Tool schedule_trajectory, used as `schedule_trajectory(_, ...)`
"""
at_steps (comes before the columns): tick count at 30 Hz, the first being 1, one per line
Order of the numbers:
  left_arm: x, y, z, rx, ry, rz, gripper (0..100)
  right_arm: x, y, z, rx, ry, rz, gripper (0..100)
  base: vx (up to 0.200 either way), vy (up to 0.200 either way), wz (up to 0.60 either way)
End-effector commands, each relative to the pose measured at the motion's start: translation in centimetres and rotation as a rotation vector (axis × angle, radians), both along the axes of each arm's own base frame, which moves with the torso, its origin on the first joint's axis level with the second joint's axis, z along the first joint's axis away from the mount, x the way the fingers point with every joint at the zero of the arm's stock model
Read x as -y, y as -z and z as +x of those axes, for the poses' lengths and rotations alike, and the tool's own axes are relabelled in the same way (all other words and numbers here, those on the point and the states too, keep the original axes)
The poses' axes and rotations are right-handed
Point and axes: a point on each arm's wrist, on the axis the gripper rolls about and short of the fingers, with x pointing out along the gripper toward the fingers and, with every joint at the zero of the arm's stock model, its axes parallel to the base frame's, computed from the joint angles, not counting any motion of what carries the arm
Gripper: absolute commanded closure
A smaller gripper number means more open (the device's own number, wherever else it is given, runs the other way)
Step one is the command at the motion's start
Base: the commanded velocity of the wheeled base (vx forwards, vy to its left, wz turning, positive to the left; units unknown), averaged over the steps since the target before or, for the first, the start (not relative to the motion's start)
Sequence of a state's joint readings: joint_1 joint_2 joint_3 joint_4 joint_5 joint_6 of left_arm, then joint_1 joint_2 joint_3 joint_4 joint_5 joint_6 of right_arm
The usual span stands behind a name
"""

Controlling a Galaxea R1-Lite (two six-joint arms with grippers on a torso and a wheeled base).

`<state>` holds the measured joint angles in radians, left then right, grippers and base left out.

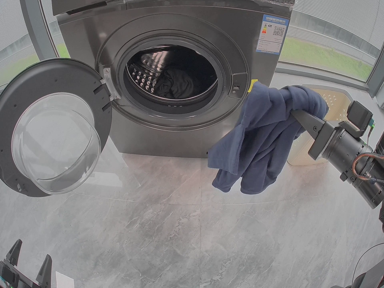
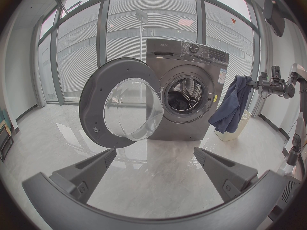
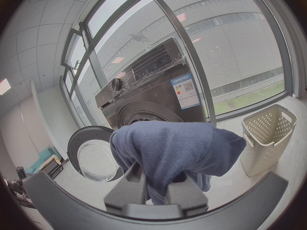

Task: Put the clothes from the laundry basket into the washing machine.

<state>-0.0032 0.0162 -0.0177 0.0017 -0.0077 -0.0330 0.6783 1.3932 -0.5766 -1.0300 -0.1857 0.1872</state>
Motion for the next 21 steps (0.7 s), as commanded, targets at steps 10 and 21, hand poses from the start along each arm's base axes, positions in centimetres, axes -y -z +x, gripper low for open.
schedule_trajectory(10, 0.0, 0.47, 0.04, -0.006, 0.0, -0.002, 0, -0.04, 0.05, 0.05, -0.006, -0.002, 0.007, 100, 0.0, 0.2, 0.0)
schedule_trajectory(21, 0.0, 0.47, 0.04, -0.006, 0.0, -0.005, 0, -0.01, 0.01, 0.14, -0.006, 0.003, 0.008, 100, 0.0, 0.145, 0.0)
